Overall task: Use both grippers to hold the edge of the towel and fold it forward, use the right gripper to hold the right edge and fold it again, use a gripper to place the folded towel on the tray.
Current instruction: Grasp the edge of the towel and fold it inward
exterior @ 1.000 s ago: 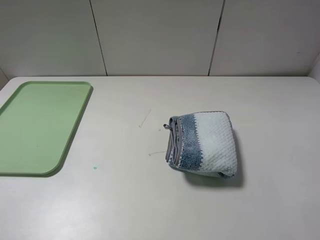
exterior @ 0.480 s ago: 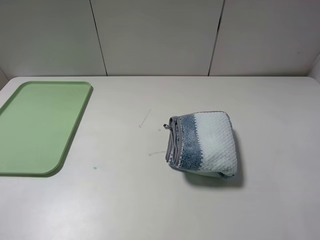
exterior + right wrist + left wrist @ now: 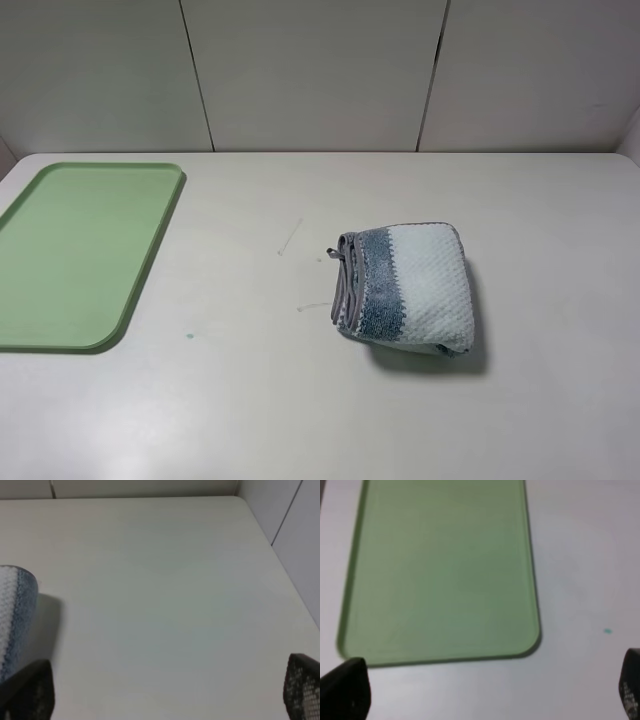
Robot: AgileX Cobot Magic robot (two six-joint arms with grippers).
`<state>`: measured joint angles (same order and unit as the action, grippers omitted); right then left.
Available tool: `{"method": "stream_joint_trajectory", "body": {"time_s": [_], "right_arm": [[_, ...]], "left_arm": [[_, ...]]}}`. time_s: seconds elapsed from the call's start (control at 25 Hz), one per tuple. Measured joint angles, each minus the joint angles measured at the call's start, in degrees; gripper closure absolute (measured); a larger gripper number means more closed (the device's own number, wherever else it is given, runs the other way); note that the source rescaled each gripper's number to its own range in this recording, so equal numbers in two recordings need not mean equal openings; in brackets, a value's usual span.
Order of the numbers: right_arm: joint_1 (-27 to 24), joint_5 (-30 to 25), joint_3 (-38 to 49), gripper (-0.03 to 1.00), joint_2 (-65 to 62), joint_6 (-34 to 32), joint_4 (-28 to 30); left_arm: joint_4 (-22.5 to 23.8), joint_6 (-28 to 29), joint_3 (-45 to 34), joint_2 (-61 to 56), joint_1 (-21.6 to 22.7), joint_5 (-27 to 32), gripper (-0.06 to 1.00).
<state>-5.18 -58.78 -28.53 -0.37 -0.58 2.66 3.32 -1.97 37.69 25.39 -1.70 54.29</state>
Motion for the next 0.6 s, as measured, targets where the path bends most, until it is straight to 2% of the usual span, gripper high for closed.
{"method": "stream_joint_trajectory", "body": {"time_s": [0.2,0.36,0.6], "right_arm": [[0.0,0.0,0.0,-0.03,0.0,0.0,0.0],[0.0,0.0,0.0,-0.03,0.0,0.0,0.0],[0.0,0.0,0.0,-0.03,0.0,0.0,0.0]], "left_arm": [[-2.2,-2.0,3.4,10.4,-2.0,-3.7,-0.06],[-1.7,-2.1,6.8,17.9,-7.3,-5.6,-0.06],[0.2,2.0,12.1,31.4,-15.0,-8.9,-0.06]]}}
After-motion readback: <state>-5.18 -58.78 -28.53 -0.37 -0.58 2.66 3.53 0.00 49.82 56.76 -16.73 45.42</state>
